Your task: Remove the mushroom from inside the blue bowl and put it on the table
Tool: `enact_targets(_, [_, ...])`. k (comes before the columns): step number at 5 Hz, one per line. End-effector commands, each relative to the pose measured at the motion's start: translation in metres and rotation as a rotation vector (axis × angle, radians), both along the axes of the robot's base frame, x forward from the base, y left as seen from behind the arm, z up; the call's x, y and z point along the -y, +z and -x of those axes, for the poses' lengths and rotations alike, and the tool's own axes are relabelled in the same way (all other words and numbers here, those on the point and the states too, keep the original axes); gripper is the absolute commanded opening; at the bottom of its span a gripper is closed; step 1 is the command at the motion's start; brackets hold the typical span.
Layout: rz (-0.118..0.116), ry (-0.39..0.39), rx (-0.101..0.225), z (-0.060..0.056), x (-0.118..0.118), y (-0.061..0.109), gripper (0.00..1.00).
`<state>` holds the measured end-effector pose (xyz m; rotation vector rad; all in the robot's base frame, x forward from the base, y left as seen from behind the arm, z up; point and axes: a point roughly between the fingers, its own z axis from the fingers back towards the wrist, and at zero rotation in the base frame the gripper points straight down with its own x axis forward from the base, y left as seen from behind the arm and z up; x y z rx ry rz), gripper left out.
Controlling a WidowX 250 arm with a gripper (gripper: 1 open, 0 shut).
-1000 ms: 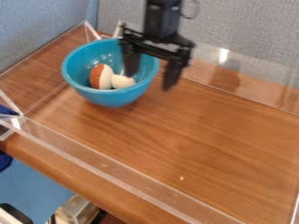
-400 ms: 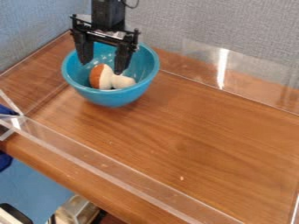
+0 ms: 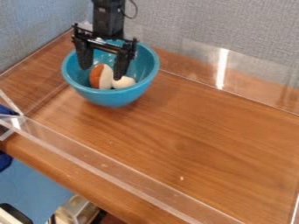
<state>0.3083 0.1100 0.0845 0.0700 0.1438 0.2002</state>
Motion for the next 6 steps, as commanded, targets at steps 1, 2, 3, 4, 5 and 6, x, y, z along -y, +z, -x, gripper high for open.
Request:
enact_targets(1, [-0.027, 0.004, 0.047, -0.013, -0.005, 0.008, 1.00])
enact_targets(2, [-0.033, 0.007, 0.033, -0.017, -0.006, 0.000, 1.00])
enact_targets(3, [-0.039, 0.013, 0.021, -0.020, -0.008, -0.007, 1.00])
enact_targets(4, [-0.043, 0.018, 0.013, -0.021, -0.009, -0.012, 0.00])
enact_targets(5, [-0.040, 0.021, 0.017, -0.020, -0.008, -0.009, 0.00])
enact_targets(6, [-0.040, 0.020, 0.039, -0.020, -0.007, 0.001, 0.00])
